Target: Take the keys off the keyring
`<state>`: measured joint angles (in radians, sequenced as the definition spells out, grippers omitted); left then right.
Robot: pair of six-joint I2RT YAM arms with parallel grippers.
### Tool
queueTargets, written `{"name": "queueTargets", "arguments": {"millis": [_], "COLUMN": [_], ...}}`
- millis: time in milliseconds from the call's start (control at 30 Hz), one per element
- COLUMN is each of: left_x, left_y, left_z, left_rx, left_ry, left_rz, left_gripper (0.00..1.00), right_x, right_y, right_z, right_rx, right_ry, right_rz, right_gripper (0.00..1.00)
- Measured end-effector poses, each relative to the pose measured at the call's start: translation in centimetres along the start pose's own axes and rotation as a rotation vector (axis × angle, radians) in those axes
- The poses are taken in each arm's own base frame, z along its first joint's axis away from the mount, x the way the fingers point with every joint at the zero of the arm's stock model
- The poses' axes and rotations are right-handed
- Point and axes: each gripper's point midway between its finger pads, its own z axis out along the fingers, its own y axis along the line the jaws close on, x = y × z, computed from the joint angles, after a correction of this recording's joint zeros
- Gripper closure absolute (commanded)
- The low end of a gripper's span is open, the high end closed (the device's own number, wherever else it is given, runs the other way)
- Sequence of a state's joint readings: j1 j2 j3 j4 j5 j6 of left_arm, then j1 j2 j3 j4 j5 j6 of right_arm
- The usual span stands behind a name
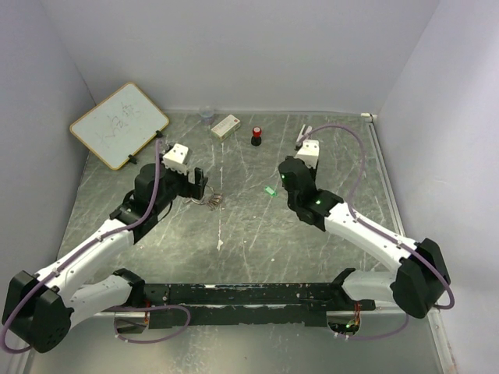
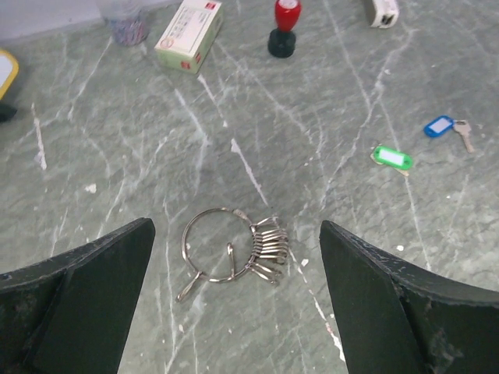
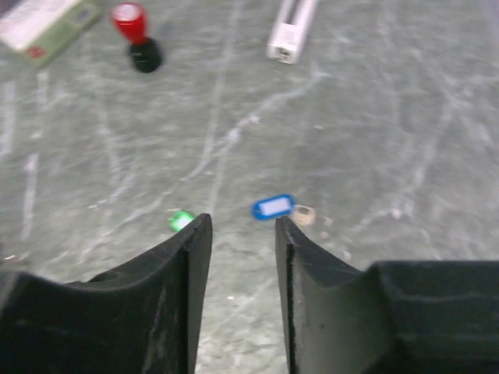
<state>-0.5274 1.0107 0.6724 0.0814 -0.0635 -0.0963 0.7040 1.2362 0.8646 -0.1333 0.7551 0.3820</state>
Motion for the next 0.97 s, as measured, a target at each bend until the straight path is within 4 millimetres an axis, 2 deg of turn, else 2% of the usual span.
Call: {"name": "queueTargets", "arguments": {"millis": [100, 167, 200, 400, 633, 800, 967], "left_x": [1.4, 2.3, 2.5, 2.3, 1.7, 1.6, 2.1], "left_y": [0.8, 1.3, 1.5, 3.0, 4.0, 4.3, 4.7], "left_z": [0.0, -0.2, -0.2, -1.1, -2.2, -2.4, -2.5], "left_rx": [-0.043, -0.073, -0.087, -0.167, -0.218, -0.236, -0.255], "left_ry": [0.023, 0.037, 0.039, 0.006, -0.045, -0.053, -0.048], "left_rz": [-0.015, -0.022, -0.026, -0.041, -0.052, -0.053, -0.052], "left_gripper": [0.02, 0.02, 0.02, 0.02, 0.02, 0.02, 0.02], "right_x": [0.5, 0.5, 0.3, -1.4, -1.9, -2.4, -2.6], "right_y": [-2.8, -4.4, -5.2, -9.1, -13.2, -15.5, -17.0], "right_z": [-0.7, -1.3, -1.7, -4.1, -6.9, -8.8, -10.1], "right_rx": [0.114, 0.173, 0.201, 0.328, 0.466, 0.531, 0.561], "right_ry": [-0.006, -0.02, -0.032, -0.105, -0.157, -0.205, -0.246], "right_rz": [0.003, 0.011, 0.021, 0.096, 0.171, 0.26, 0.322], "right_gripper": [0.29, 0.07, 0.01, 0.0, 0.0, 0.0, 0.0]}}
